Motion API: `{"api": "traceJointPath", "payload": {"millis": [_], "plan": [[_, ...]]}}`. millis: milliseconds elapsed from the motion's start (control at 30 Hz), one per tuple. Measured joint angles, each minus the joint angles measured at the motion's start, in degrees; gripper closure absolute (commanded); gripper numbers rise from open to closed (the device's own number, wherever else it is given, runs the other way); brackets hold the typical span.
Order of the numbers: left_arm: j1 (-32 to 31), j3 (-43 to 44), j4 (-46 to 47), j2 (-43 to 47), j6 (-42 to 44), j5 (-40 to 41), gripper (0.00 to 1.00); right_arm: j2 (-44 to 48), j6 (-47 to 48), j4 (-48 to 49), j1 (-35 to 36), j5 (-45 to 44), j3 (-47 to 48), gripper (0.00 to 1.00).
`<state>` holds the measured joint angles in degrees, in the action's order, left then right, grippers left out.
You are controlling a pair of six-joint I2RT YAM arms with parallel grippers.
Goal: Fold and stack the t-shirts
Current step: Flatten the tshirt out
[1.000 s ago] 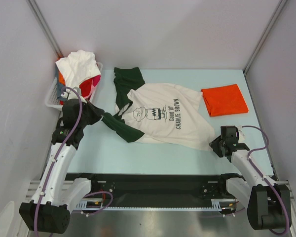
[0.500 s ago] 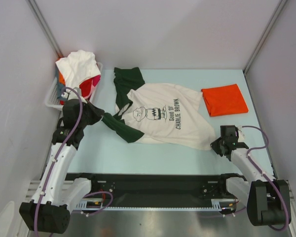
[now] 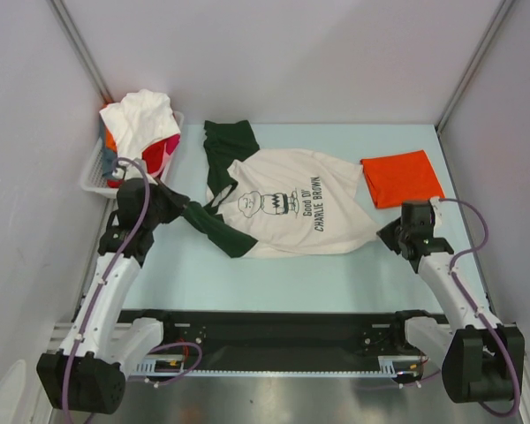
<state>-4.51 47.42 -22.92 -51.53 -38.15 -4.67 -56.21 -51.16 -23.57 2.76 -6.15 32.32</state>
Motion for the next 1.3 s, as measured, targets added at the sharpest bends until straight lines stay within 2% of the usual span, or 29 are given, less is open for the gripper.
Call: {"api": "traceJointPath", "payload": {"millis": [233, 367, 533, 633, 800, 1067, 1233, 1300], "plan": [[1.33, 1.70, 3.06, -9.77, -4.28, -0.44, 1.00, -8.13, 3.39, 7.72, -0.15, 10.01, 10.29, 1.00], [1.70, 6.36, 2.19, -10.49, -4.46, -0.66, 1.00, -8.44, 5.84, 9.75, -0.22, 14.93, 16.76, 1.00], [1.77, 14.58, 2.10, -5.27, -3.78, -0.50, 1.00, 2.14, 9.27, 10.40, -0.44, 15.13, 18.40, 1.00], [1.81, 21.35, 1.75, -1.90, -2.62, -0.04, 1.00, 8.52, 11.02, 9.09, -0.44, 13.51, 22.71, 1.00], [1.81, 34.67, -1.11, 2.01, 0.28, 2.10, 1.00, 14.29, 13.55, 8.31, -0.50, 11.61, 33.68, 1.00], [1.81, 51.10, -4.83, 12.48, 3.61, 6.49, 1.00, 24.28, 16.13, 7.85, -0.52, 9.88, 43.76, 1.00], [1.81, 62.31, -4.52, 13.25, 3.69, 6.43, 1.00, 28.26, 17.86, 5.40, -0.52, 8.04, 51.12, 1.00], [1.81, 64.15, -4.59, 13.27, 3.65, 6.43, 1.00, 30.51, 18.93, 3.63, -0.55, 6.60, 53.51, 1.00]]}}
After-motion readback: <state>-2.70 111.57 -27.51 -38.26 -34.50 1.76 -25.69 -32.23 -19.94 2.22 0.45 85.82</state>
